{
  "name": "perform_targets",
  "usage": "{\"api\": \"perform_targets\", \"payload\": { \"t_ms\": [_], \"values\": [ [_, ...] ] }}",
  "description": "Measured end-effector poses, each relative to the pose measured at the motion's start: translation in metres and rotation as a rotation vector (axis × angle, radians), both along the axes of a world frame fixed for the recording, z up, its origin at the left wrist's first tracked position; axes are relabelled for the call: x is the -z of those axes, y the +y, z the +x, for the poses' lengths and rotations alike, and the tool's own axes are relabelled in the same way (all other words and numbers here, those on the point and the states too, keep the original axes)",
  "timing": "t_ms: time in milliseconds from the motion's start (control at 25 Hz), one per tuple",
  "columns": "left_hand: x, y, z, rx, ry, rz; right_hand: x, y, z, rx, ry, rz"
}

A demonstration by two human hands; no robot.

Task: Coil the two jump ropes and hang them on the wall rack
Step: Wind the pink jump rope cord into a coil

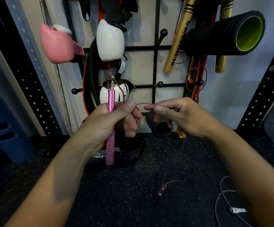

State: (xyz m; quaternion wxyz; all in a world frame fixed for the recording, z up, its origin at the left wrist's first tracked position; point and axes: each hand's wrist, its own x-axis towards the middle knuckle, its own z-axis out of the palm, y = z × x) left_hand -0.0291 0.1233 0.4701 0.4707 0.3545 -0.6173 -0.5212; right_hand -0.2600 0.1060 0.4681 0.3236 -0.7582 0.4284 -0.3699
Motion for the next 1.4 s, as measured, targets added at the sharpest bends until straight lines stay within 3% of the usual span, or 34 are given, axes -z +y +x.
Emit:
{"api": "perform_targets", "payload": {
  "t_ms": [200, 320, 480, 600, 720, 800, 840, 880, 960, 1040, 1080, 1240, 1400],
  "values": [
    [0.001, 0.002, 0.004, 0.100, 0.048, 0.030, -0.002, -0.002, 0.010, 0.108, 0.013, -0.141],
    [0.001, -0.001, 0.016, 0.328, 0.089, 0.127, 0.000, -0.004, 0.014, 0.165, 0.062, -0.219],
    [-0.001, -0.004, 0.019, 0.806, 0.627, 0.359, 0.013, -0.008, 0.023, 0.154, -0.002, -0.164],
    [-0.009, -0.006, 0.009, 0.792, 0.985, 0.322, 0.031, -0.005, 0.036, 0.067, 0.074, -0.063],
    [-0.022, -0.010, 0.010, 0.386, 1.248, 0.156, 0.043, 0.002, 0.046, -0.053, 0.156, 0.038],
    [-0.020, -0.016, 0.012, -0.028, 1.092, 0.033, 0.040, 0.009, 0.050, -0.115, 0.273, 0.024],
    [-0.015, -0.020, 0.013, -0.225, 0.832, -0.042, 0.036, 0.013, 0.052, -0.146, 0.349, -0.014],
    [-0.006, -0.023, 0.014, -0.383, 0.459, -0.136, 0.031, 0.017, 0.055, -0.169, 0.407, -0.064],
    [0.012, -0.025, 0.013, -0.438, -0.278, -0.306, 0.020, 0.019, 0.055, -0.151, 0.440, -0.194],
    [0.019, -0.023, 0.012, -0.285, -0.652, -0.345, 0.009, 0.016, 0.049, -0.053, 0.345, -0.275],
    [0.018, -0.020, 0.011, -0.206, -0.681, -0.330, 0.004, 0.014, 0.043, 0.012, 0.262, -0.283],
    [0.008, -0.013, 0.014, -0.088, -0.497, -0.223, 0.003, 0.010, 0.030, 0.138, 0.018, -0.266],
    [0.003, -0.010, 0.013, -0.009, -0.667, -0.192, 0.007, 0.008, 0.032, 0.065, 0.048, -0.282]
  ]
}}
